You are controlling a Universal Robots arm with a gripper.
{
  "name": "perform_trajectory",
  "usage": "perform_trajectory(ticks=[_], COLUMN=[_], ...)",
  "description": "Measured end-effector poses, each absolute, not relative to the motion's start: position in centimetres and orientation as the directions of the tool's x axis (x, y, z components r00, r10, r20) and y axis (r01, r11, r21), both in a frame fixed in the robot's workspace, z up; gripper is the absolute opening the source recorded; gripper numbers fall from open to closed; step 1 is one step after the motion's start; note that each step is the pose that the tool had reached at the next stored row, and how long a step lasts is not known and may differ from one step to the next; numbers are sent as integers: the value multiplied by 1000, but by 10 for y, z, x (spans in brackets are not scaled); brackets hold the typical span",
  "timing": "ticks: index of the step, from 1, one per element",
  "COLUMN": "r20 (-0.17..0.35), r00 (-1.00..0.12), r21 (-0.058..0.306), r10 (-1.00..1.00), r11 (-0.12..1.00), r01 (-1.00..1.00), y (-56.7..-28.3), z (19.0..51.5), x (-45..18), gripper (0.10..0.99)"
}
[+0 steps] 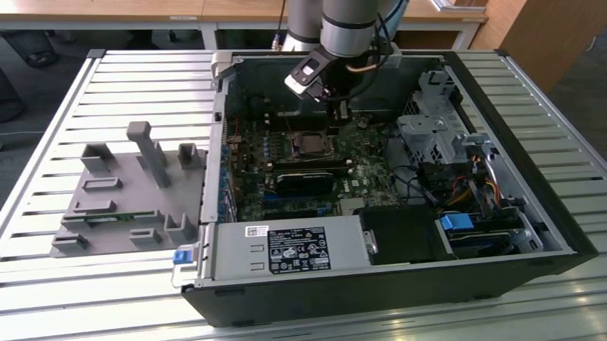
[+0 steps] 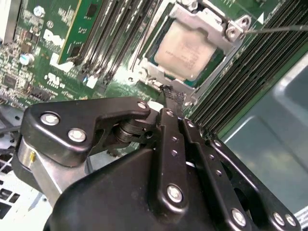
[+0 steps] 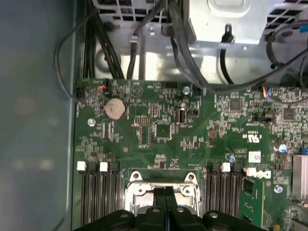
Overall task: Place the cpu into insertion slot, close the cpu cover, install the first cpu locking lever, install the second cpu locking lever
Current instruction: 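Close the cpu cover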
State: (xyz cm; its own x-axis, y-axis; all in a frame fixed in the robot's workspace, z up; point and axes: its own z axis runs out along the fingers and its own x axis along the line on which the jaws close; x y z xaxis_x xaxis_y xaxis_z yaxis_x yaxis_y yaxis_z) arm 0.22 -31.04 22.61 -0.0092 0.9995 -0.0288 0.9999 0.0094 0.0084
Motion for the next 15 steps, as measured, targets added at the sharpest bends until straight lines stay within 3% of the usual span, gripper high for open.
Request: perform_trajectory(ticks=[15], r20=[-29], r00=[-9], r21=[8], r10=[1000], r11=[10], r01=[1000], y=[-310], z=[214], x=[-44], gripper=[106])
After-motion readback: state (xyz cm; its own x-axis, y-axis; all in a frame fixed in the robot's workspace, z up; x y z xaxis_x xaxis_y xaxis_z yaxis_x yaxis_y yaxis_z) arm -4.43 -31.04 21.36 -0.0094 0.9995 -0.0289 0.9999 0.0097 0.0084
